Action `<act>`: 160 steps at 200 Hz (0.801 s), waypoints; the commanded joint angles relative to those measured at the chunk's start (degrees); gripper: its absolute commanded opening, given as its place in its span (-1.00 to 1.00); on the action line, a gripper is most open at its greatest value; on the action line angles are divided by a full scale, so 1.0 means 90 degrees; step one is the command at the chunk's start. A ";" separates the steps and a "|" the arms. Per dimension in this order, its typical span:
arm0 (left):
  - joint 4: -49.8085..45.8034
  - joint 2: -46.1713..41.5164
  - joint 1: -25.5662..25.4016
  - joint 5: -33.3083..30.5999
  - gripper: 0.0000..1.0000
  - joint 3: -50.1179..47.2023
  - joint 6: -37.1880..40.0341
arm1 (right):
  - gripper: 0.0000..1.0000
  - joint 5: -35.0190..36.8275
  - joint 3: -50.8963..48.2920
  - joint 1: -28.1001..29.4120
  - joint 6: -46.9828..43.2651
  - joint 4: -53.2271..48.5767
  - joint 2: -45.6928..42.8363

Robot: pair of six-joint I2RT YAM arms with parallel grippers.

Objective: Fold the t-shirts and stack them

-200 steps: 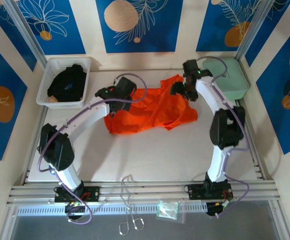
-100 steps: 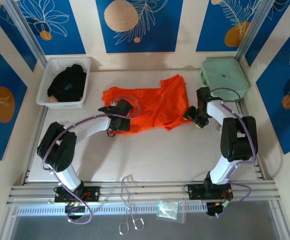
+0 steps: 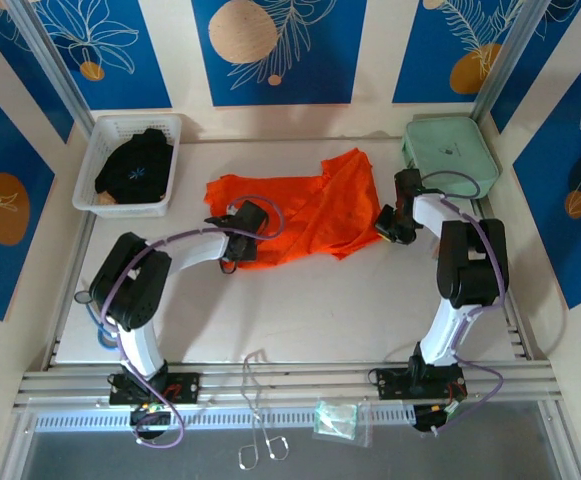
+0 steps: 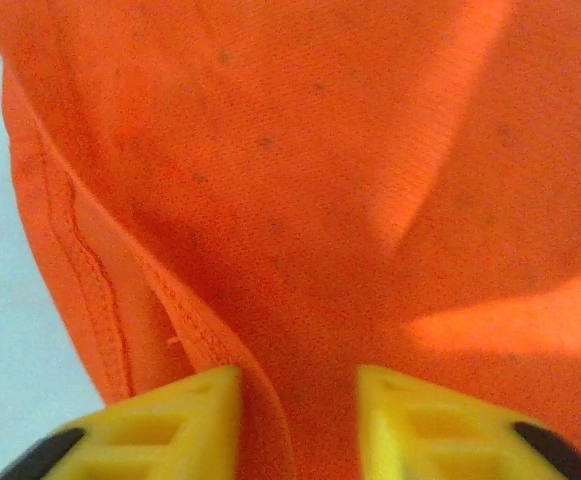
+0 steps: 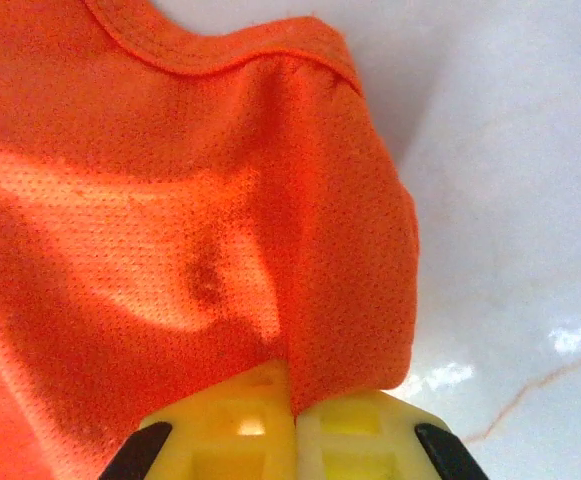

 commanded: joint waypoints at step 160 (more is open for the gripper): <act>-0.1709 -0.1014 0.0395 -0.0401 -1.00 0.0447 0.0843 | -0.62 0.0340 0.7299 0.0535 -0.1454 -0.4304 0.2984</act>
